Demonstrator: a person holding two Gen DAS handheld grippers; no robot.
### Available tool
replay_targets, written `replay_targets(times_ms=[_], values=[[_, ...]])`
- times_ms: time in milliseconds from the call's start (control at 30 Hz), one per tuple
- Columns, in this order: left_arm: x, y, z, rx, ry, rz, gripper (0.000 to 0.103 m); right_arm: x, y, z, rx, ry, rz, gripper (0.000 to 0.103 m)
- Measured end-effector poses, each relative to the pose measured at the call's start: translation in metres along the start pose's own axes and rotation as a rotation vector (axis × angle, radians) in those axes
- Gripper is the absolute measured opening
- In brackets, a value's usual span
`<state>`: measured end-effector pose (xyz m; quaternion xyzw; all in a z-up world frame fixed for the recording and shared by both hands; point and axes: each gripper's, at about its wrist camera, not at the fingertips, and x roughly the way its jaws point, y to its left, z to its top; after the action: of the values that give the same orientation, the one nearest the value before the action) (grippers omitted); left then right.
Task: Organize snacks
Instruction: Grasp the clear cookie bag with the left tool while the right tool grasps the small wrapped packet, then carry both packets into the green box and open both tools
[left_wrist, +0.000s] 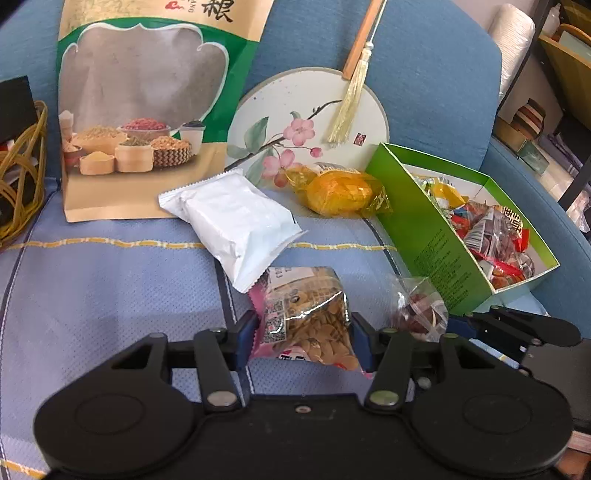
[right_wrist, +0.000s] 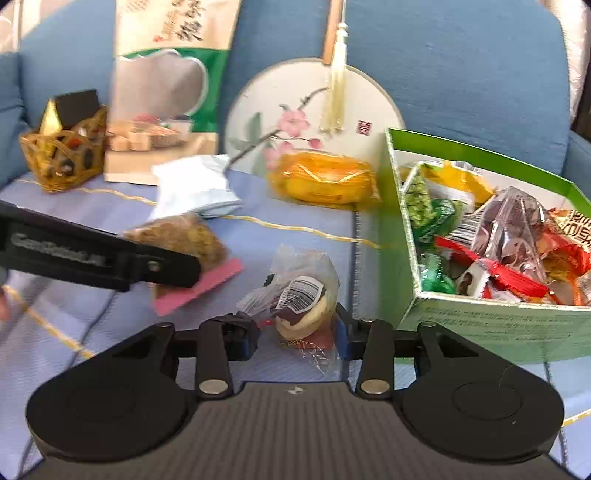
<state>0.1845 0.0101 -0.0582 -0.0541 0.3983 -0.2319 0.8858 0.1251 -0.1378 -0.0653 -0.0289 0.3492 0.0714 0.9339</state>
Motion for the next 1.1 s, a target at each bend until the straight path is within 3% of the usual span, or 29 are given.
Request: replay_targets(times_ms=[133,233,300,367,467,500,533,633,867,1100], values=[[-0.003,0.003,-0.002,-0.004,0.002,0.005,0.065,-0.019,0.012,-0.009,-0.073,0.007,0.065,0.069],[-0.005,0.004,-0.003,-0.005,-0.013,0.018,0.085,-0.023,0.018,-0.015,-0.112,0.028,0.107,0.072],[-0.008,0.005,-0.003,-0.024,-0.036,0.025,0.092,-0.024,0.020,-0.015,-0.122,0.016,0.092,0.090],[-0.010,0.006,-0.003,-0.039,-0.039,0.024,0.100,-0.025,0.019,-0.013,-0.112,-0.001,0.086,0.094],[-0.009,0.006,0.000,-0.043,-0.038,0.034,0.097,-0.023,0.019,-0.010,-0.094,-0.005,0.093,0.094],[-0.008,0.006,0.000,-0.042,-0.029,0.032,0.093,-0.021,0.019,-0.009,-0.098,0.000,0.098,0.087],[-0.005,0.007,0.000,-0.040,-0.013,0.020,0.083,-0.019,0.019,-0.009,-0.101,0.015,0.101,0.072],[-0.006,0.005,-0.003,-0.034,0.013,-0.015,0.063,-0.025,0.016,-0.010,-0.097,0.007,0.115,0.069],[-0.033,-0.024,0.011,0.022,-0.041,-0.076,0.062,-0.074,-0.012,-0.002,-0.082,-0.117,0.120,0.068],[-0.046,-0.093,0.054,0.095,-0.134,-0.214,0.062,-0.107,-0.084,0.021,-0.017,-0.239,-0.063,0.069]])
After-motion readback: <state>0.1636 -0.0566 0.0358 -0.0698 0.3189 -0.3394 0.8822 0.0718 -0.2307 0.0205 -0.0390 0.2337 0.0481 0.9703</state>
